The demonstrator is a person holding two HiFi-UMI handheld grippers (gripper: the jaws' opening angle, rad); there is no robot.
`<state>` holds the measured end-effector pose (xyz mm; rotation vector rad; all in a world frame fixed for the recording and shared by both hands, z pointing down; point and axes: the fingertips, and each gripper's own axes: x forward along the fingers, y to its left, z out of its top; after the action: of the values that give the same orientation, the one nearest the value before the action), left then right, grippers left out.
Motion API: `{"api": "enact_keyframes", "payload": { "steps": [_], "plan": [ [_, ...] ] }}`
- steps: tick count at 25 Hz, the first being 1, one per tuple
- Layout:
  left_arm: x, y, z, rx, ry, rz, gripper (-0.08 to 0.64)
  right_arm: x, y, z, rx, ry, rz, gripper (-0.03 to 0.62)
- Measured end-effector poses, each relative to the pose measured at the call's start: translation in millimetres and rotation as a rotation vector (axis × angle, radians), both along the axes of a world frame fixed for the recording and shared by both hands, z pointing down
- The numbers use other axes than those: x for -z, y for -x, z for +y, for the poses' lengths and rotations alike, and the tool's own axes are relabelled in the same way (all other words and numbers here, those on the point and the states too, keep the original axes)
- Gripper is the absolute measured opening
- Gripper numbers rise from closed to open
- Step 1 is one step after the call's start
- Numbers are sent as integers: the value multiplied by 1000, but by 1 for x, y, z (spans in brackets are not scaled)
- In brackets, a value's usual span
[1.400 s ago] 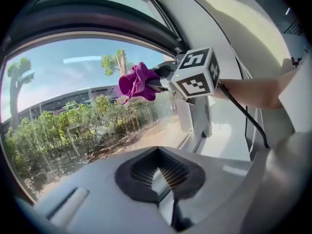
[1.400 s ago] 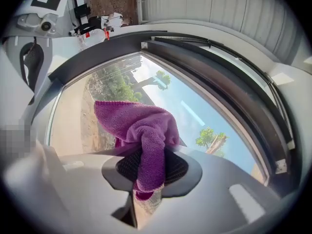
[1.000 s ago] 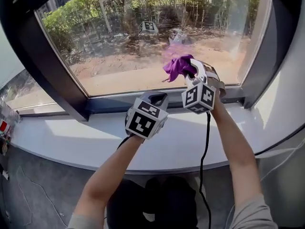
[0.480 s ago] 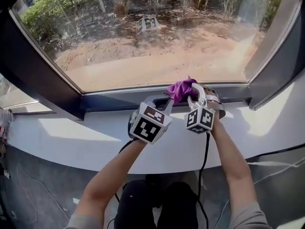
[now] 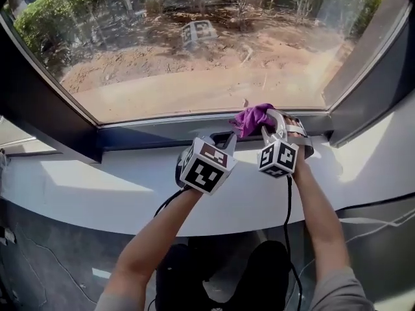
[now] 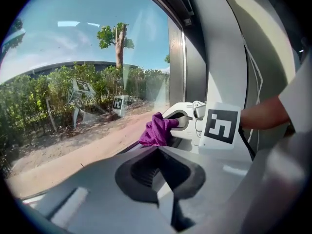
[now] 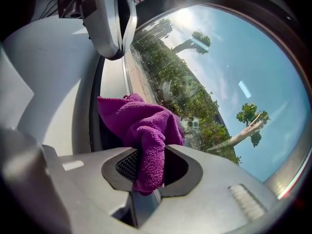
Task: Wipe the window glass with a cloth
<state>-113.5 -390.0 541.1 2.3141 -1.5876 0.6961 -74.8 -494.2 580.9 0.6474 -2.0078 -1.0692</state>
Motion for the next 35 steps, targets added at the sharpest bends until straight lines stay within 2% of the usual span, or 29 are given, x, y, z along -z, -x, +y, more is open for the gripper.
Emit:
{"api": "enact_keyframes", "payload": {
  "steps": [5, 11, 20, 28, 32, 35],
  "plan": [
    [8, -9, -5, 7, -52, -31, 0, 31, 5, 5, 57, -51, -110, 114],
    [50, -17, -14, 28, -135, -67, 0, 78, 8, 13, 135, -63, -125, 114],
    [133, -1, -17, 111, -259, -116, 0, 196, 25, 25, 215, -55, -214, 114],
    [191, 7, -10, 142, -338, -145, 0, 300, 31, 32, 254, -147, -274, 114],
    [229, 5, -9, 139, -382, -196, 0, 354, 29, 33, 267, -197, -284, 115],
    [254, 1, -10, 132, -406, -208, 0, 395, 19, 29, 247, -238, -337, 115]
  ]
}}
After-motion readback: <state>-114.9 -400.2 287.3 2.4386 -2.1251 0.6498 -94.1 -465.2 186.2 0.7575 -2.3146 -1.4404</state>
